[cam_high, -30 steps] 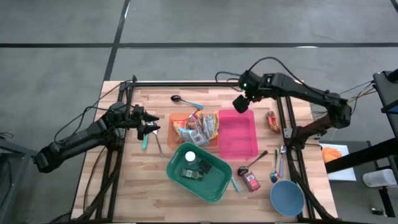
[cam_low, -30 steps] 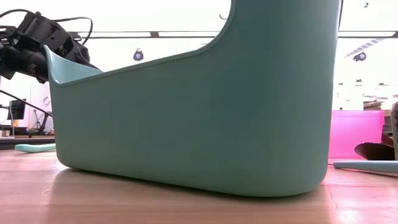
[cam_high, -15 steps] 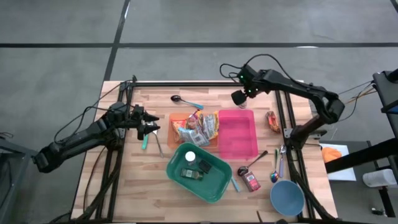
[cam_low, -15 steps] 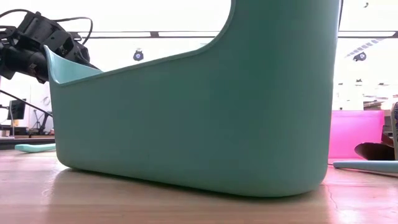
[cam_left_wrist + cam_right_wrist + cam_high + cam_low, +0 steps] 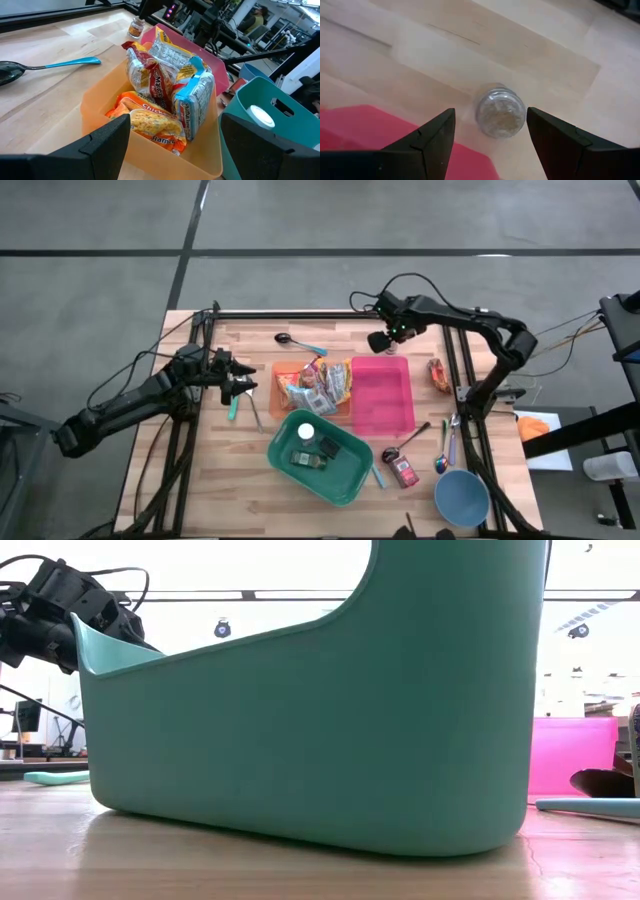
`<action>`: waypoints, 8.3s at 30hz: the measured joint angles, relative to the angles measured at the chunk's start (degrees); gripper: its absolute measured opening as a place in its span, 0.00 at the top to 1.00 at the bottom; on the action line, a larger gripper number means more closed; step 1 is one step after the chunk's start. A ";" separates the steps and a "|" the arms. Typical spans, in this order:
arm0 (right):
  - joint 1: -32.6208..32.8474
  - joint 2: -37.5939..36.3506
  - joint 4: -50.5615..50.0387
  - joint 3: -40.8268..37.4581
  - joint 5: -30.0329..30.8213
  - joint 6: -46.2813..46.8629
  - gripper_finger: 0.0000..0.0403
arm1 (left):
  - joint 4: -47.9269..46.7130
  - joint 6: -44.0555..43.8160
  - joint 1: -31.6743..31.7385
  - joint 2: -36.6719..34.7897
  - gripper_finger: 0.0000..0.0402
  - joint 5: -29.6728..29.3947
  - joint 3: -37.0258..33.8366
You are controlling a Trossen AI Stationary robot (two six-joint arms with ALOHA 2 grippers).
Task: Pick & Place Food Item
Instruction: Put the brown seasoning bottle into the green bin, then put the orange seasoning pack into the green bin
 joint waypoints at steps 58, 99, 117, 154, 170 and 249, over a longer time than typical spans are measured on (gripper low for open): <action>-2.37 -0.06 11.28 -9.15 -1.97 1.50 0.55 | 0.02 0.00 0.00 0.02 0.22 0.00 0.00; -2.06 -15.57 9.62 -9.28 -3.11 1.09 0.54 | 0.02 0.00 0.00 0.00 0.22 0.00 0.00; 11.51 -30.01 3.19 0.08 -7.52 -4.56 0.54 | 0.01 0.00 0.00 0.00 0.22 -0.01 0.00; 55.67 13.25 -21.71 44.59 -0.08 32.62 0.54 | 0.00 0.00 0.01 0.02 0.22 0.00 0.00; 57.13 23.22 -24.71 49.69 -6.04 39.61 0.54 | 0.02 0.00 0.02 0.02 0.22 0.00 0.00; 59.88 14.51 -8.04 29.91 6.42 38.28 0.35 | -0.02 0.00 0.00 0.02 0.22 0.00 0.00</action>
